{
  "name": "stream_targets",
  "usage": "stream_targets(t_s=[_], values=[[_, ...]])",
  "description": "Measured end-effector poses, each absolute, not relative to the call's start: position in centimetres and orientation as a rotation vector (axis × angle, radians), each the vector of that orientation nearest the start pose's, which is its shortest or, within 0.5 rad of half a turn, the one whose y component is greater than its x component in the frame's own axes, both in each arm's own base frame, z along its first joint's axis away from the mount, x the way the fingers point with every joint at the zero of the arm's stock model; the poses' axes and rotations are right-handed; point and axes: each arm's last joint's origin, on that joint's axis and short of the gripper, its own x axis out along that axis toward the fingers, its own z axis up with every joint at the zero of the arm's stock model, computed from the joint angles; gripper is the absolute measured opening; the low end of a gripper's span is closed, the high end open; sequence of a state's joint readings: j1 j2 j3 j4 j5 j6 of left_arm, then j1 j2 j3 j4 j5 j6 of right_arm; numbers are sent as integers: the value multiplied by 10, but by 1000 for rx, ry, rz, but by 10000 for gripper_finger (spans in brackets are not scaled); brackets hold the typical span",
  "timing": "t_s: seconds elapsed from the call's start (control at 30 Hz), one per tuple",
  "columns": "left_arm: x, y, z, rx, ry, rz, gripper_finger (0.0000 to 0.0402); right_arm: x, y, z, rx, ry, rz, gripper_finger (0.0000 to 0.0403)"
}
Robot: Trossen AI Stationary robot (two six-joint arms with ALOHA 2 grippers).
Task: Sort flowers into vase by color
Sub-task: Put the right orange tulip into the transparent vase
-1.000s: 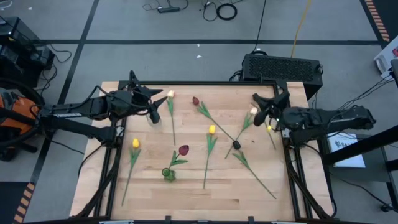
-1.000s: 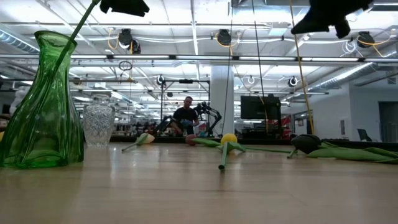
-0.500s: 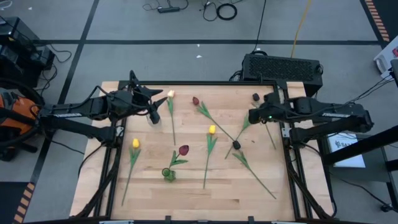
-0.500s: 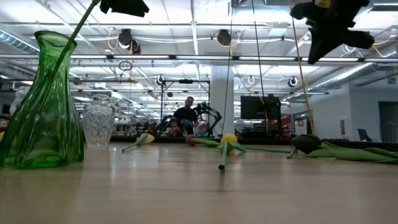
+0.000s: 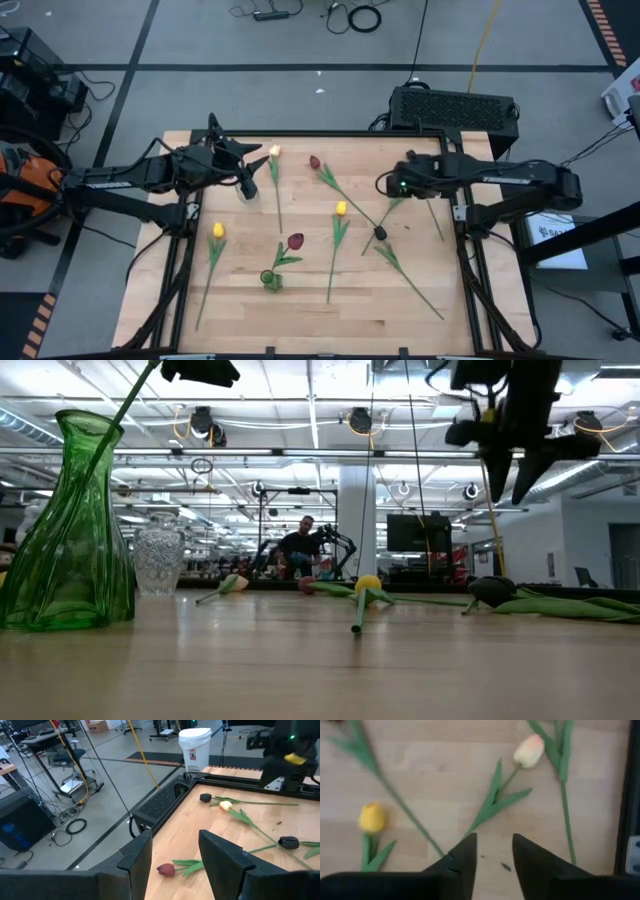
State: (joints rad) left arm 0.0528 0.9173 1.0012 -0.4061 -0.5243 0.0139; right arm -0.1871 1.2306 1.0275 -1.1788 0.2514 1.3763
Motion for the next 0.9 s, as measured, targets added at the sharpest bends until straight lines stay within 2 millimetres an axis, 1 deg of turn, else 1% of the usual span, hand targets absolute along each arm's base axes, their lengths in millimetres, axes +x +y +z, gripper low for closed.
stream_targets(t_s=[0.1,0.2,0.3,0.4,0.47,0.53,0.63,0.73,0.83,0.9], values=[[186,24,364,90,322,570,171,205,-52,256,1110,893,-1342,161],[186,24,364,91,322,570,171,212,-62,244,1135,942,-1394,186],[186,24,364,114,329,566,171,221,-70,224,1163,974,-1365,200],[186,24,364,136,335,563,171,227,-75,196,1253,972,-1307,203],[186,24,364,137,336,563,171,223,-75,180,1305,963,-1341,203],[186,24,364,139,336,564,171,216,-73,166,1340,969,-1404,202],[186,24,364,153,340,561,171,209,-70,152,1392,950,-1425,201],[186,24,364,194,352,554,171,212,-70,144,1445,887,-1362,201],[186,24,364,210,356,552,171,221,-73,145,1483,783,-1292,201],[186,24,364,209,353,554,171,224,-74,146,1483,751,-1278,201]])
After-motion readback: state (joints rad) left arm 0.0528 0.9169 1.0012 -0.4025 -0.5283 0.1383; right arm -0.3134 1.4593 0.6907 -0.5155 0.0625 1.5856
